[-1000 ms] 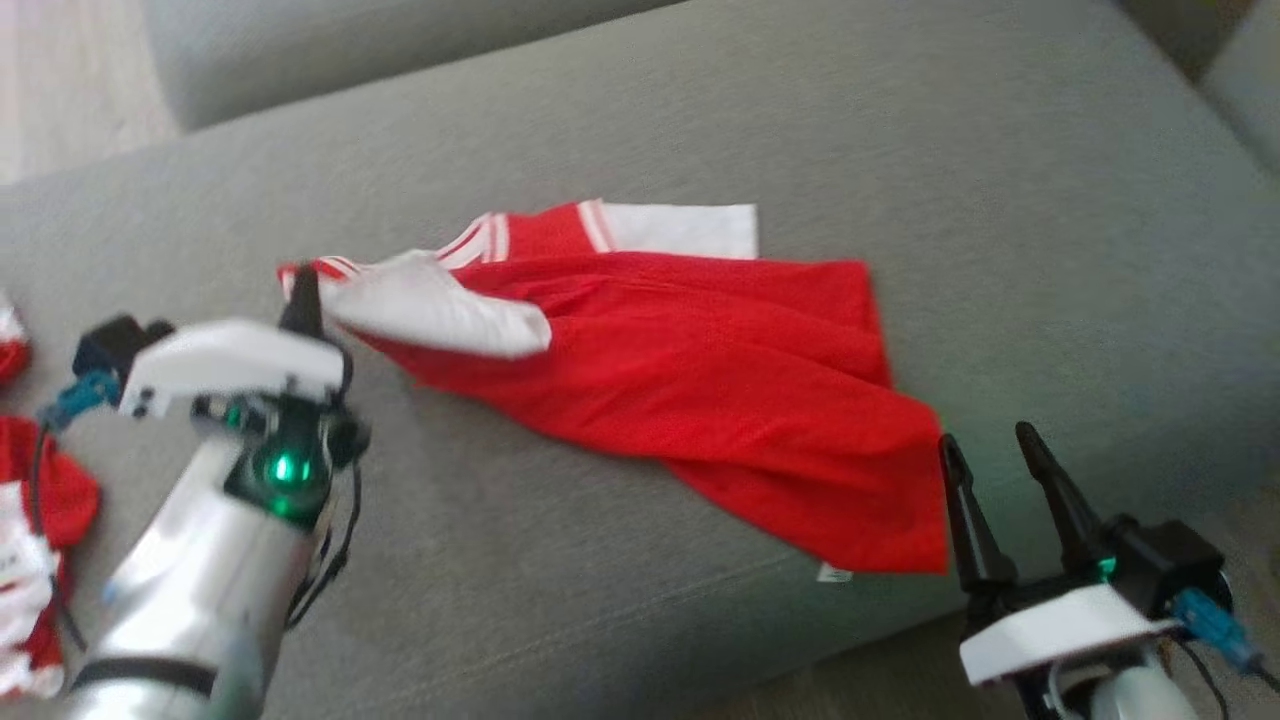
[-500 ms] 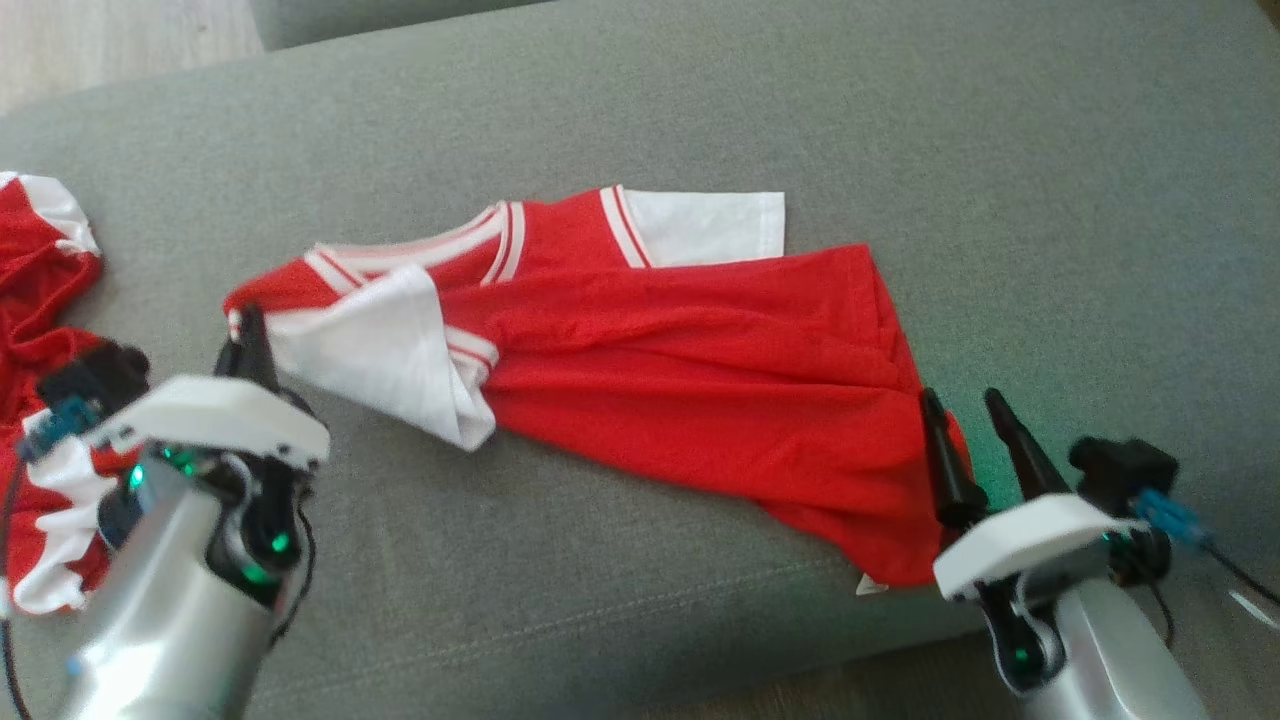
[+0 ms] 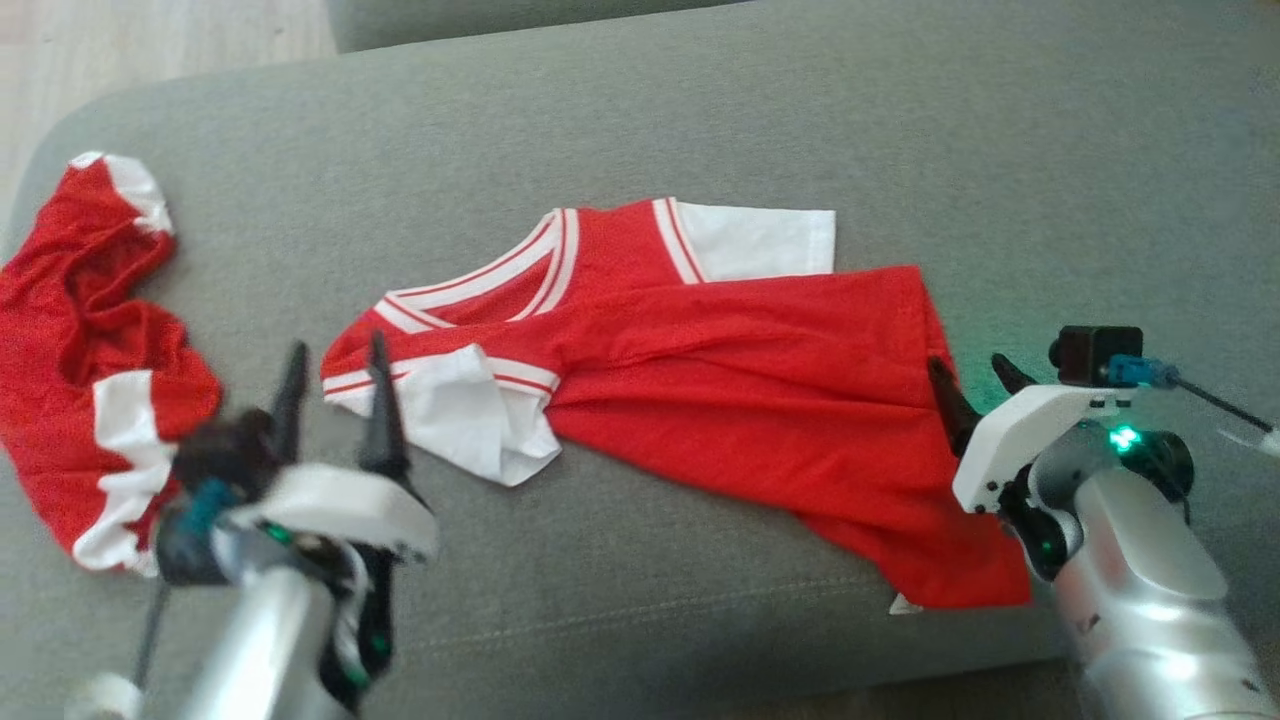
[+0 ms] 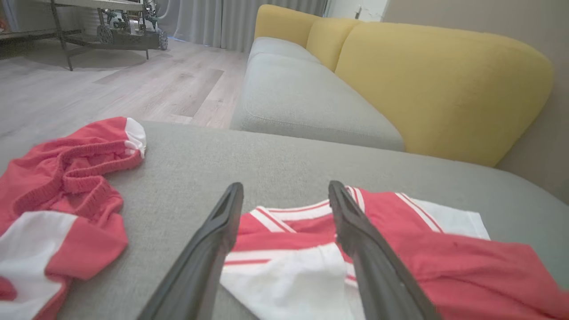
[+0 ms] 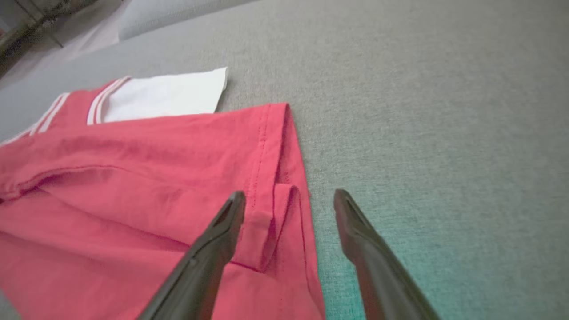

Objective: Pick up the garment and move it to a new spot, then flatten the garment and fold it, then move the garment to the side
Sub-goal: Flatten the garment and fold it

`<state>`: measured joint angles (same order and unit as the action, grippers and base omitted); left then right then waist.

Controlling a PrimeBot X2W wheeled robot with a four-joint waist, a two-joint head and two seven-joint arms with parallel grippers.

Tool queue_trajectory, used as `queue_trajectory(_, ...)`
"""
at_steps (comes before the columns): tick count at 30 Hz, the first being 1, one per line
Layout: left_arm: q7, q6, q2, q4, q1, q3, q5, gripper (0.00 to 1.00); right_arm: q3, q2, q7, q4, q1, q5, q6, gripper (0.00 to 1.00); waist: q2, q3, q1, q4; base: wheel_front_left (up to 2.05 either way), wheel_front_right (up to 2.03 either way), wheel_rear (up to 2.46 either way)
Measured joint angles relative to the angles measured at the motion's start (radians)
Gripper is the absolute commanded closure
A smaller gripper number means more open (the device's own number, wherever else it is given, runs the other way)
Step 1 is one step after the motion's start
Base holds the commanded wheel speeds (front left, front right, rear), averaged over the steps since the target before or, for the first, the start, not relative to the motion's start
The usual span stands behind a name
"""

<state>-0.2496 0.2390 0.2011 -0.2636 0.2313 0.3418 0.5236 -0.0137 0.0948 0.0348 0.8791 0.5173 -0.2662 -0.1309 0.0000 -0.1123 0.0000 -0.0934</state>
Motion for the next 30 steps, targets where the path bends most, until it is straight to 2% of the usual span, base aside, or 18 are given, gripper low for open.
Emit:
queue_trajectory(3, 0.0, 0.0, -0.034, 0.047, -0.067, 0.009, -0.08, 0.0, 0.009, 0.01, -0.013, 0.059, 0.029, 0.051, 0.0, 0.0, 0.0, -0.002, 0.0, 0.021, 0.0, 0.0, 0.0)
queue_trajectory(7, 0.0, -0.003, -0.067, 0.079, -0.111, 0.011, -0.135, 0.0, -0.007, 0.011, 0.006, 0.119, 0.067, 0.127, 0.0, 0.0, 0.0, -0.006, 0.0, 0.044, 0.0, 0.0, 0.0)
queue_trajectory(10, 0.0, -0.021, -0.084, 0.087, -0.126, 0.007, -0.153, 0.0, -0.026, 0.009, 0.023, 0.156, 0.088, 0.187, 0.0, 0.0, 0.0, -0.007, 0.0, 0.054, 0.0, 0.0, 0.0)
queue_trajectory(17, 0.0, -0.046, -0.101, 0.085, -0.142, -0.009, -0.18, 0.0, -0.016, 0.004, 0.036, 0.247, 0.109, 0.241, 0.0, 0.0, 0.0, -0.007, 0.0, 0.067, 0.0, 0.0, 0.0)
queue_trajectory(20, 0.0, -0.054, -0.108, 0.084, -0.142, -0.021, -0.193, 0.0, -0.01, 0.0, 0.052, 0.269, 0.126, 0.256, 0.0, 0.08, 0.0, -0.007, 0.0, 0.07, 0.0, 0.0, 0.0)
queue_trajectory(21, 0.0, -0.055, -0.11, 0.084, -0.142, -0.024, -0.199, 0.0, -0.01, -0.001, 0.061, 0.273, 0.131, 0.267, 0.0, 0.14, 0.0, -0.007, 0.0, 0.071, 0.0, 0.0, 0.0)
queue_trajectory(22, 0.0, -0.056, -0.11, 0.081, -0.142, -0.026, -0.204, 0.0, -0.01, -0.001, 0.066, 0.277, 0.135, 0.275, 0.0, 0.29, 0.0, -0.008, 0.0, 0.071, 0.0, 0.0, 0.0)
queue_trajectory(25, 0.0, -0.065, -0.114, 0.072, -0.142, -0.029, -0.206, 0.0, -0.006, -0.003, 0.077, 0.298, 0.149, 0.285, 0.0, 1.0, 0.0, -0.012, 0.0, 0.071, 0.0, 0.0, 0.0)
queue_trajectory(30, 0.0, -0.073, -0.122, 0.065, -0.144, -0.034, -0.214, 0.0, -0.001, -0.003, 0.11, 0.312, 0.155, 0.318, 0.0, 1.0, 0.0, -0.005, 0.0, 0.066, 0.0, 0.0, 0.0)
